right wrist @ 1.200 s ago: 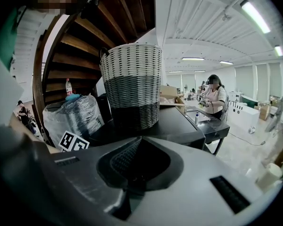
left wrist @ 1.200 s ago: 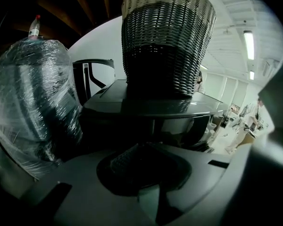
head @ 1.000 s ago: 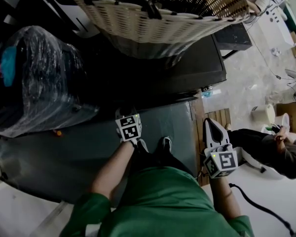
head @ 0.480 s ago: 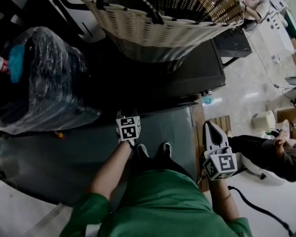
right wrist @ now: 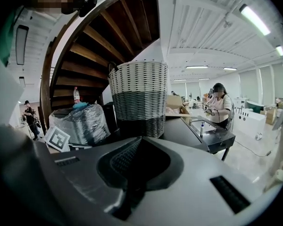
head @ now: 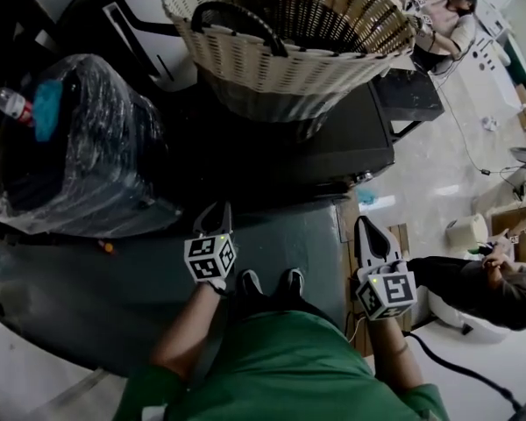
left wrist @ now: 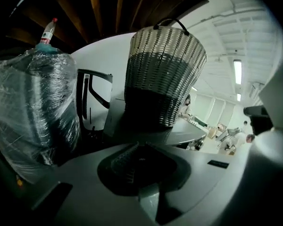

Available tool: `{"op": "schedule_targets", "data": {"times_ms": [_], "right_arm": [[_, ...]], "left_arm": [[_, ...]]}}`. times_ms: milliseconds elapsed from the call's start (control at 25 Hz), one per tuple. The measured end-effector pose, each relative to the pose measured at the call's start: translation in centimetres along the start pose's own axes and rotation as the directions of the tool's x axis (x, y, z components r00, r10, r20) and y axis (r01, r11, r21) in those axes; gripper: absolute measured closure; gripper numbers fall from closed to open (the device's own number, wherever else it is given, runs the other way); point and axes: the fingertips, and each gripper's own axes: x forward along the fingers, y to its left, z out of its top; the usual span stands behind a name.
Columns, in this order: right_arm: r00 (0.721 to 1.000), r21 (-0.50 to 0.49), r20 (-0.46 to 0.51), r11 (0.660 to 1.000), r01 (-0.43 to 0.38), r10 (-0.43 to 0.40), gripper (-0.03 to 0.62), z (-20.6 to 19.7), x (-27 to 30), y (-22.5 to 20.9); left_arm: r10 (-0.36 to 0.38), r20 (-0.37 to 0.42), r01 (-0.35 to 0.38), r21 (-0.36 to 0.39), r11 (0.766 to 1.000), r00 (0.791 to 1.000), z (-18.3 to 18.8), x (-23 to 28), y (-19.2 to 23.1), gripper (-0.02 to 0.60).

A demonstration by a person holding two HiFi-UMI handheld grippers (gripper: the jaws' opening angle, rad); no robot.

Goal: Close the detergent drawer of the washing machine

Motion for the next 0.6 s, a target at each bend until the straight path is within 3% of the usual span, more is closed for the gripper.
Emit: {"op": "schedule_targets", "data": {"times_ms": [120,360,600], "right_arm": [[0.999,-0.010,0.030,0.999,-0.035,0.035,0.571,1.3,-0.2,1.1],[0.983,-0.142,0.167,0.988,-0.053,0.076,0.571,6.9,-1.6,2.7],[0.960,-0.141,0.250,0.986,-0.091,0.125,0.571,10.3,-2.9,3.8]], "left_arm": [[-0.035,0.067,0.036,-0.008,0.999,0.997,2.5,-2.7,-1.6,0.526],[-0.061,0.238,0.027,0.143,0.989,0.969,8.9,-7.6,-4.7,0.526],[-0.093,0.329,0.047,0.144,0.988,0.940,12.6,-12.3,-6.8,0.526]]}}
